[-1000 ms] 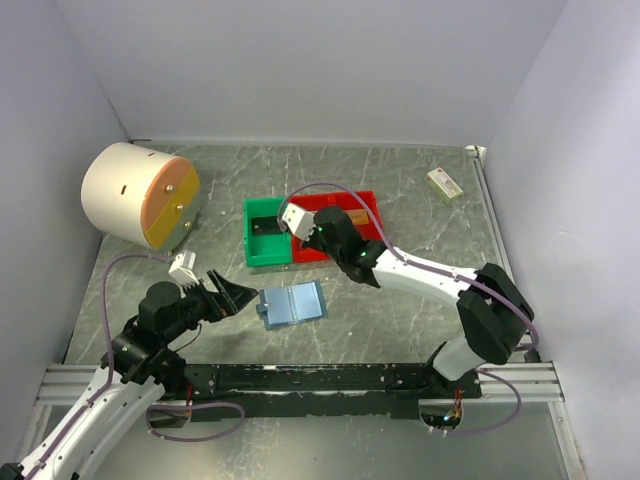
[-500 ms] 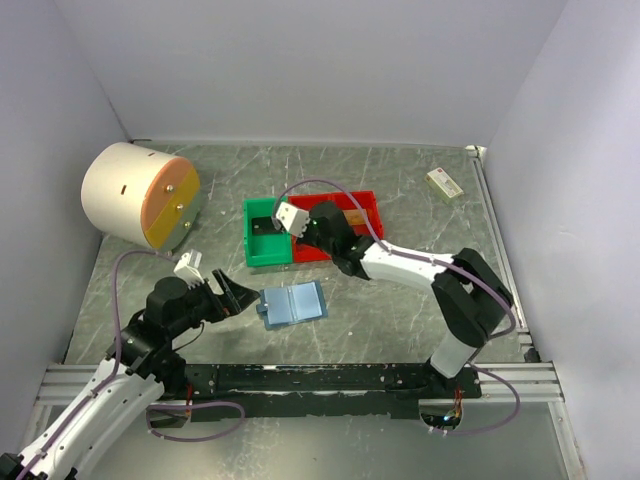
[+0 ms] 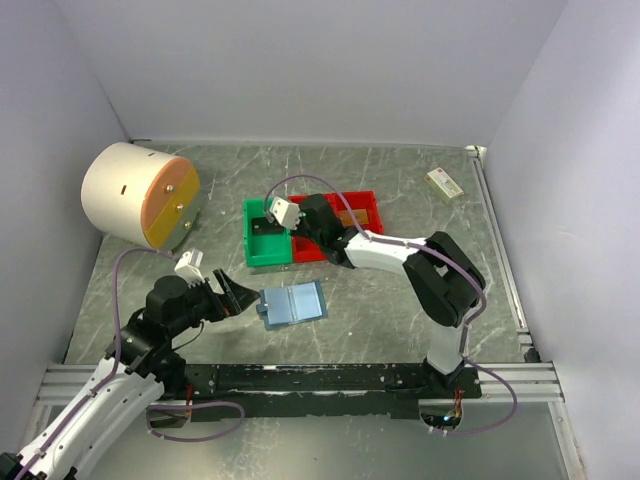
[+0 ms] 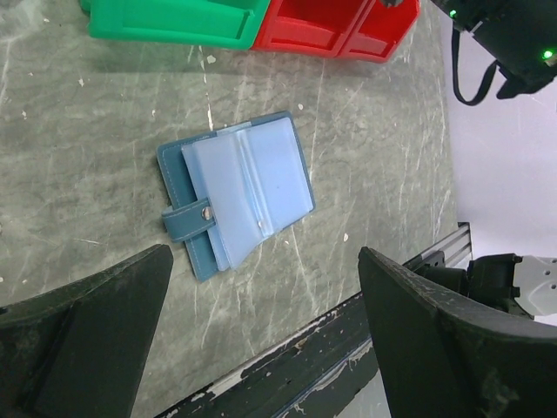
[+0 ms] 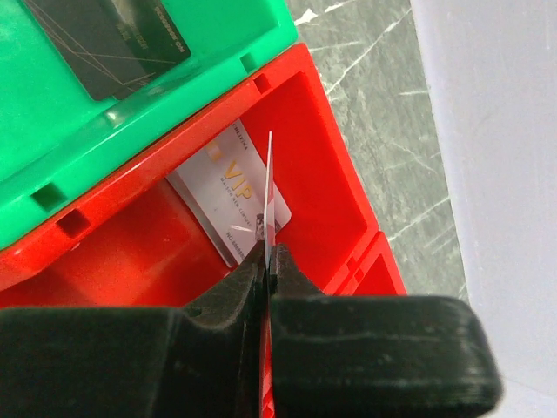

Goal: Take the credit cards out of the card holder

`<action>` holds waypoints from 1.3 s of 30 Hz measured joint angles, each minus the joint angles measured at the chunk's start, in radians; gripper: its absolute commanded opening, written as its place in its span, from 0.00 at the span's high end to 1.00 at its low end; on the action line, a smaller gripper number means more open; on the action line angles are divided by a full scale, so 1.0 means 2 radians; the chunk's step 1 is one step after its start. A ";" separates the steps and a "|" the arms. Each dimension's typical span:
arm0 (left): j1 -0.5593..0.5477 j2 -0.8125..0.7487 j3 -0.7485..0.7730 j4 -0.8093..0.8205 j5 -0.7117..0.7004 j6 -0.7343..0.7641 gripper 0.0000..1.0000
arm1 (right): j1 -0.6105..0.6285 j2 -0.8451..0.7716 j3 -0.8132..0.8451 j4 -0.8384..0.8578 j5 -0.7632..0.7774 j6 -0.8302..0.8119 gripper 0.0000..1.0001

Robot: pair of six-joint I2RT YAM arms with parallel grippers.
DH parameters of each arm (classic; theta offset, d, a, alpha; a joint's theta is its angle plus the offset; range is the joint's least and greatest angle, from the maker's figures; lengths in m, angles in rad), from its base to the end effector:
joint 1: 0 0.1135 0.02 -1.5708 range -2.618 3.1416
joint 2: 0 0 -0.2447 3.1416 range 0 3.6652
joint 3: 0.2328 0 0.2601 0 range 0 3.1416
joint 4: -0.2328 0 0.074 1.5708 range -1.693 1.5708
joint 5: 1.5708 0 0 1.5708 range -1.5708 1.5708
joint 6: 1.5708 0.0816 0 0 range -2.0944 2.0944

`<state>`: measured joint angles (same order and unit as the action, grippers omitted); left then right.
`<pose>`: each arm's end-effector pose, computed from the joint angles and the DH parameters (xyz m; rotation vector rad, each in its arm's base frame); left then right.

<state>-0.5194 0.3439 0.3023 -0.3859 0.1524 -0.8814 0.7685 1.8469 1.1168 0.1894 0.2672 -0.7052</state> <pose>0.1551 -0.1029 0.1813 -0.2832 2.1341 -1.0171 0.3358 0.2947 0.1462 -1.2888 1.6575 -0.2437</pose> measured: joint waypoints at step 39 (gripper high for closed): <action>0.000 0.031 0.010 0.011 0.015 0.027 0.01 | -0.020 0.102 0.039 0.042 -0.004 -0.050 0.81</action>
<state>-0.5194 0.4061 0.3222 -0.3645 0.1822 -0.8265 0.7292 2.0510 1.1942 0.2737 0.2584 -0.8055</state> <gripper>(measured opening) 0.995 0.088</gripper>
